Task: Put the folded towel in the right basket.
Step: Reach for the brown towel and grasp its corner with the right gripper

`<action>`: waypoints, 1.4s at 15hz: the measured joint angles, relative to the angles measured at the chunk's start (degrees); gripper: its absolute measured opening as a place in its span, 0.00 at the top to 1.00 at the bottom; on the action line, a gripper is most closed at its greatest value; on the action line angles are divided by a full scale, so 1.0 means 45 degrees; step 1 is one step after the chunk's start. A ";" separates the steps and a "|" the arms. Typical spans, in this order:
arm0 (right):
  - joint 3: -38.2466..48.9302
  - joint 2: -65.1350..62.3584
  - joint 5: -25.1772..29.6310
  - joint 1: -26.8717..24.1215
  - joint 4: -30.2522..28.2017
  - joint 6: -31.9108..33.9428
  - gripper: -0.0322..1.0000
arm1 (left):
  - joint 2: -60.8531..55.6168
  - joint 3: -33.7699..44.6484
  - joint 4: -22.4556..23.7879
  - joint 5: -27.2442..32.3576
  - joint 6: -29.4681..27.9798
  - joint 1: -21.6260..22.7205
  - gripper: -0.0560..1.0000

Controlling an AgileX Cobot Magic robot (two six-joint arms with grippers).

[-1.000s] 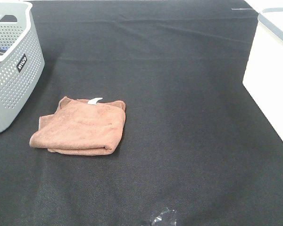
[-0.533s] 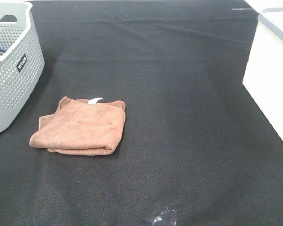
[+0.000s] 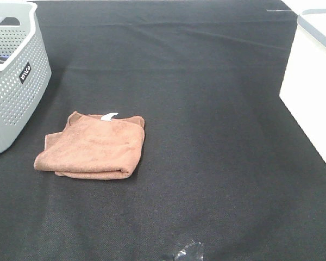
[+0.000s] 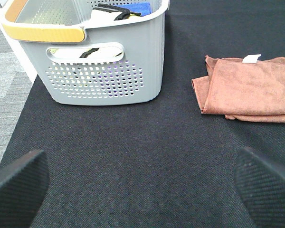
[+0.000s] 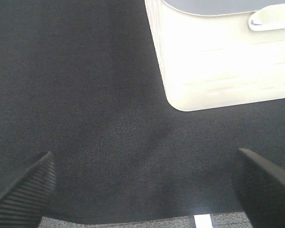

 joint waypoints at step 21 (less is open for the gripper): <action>0.0000 0.0000 0.0000 0.0000 0.0000 0.0000 0.03 | 0.0000 0.0000 0.0013 0.0000 0.0000 0.0000 0.01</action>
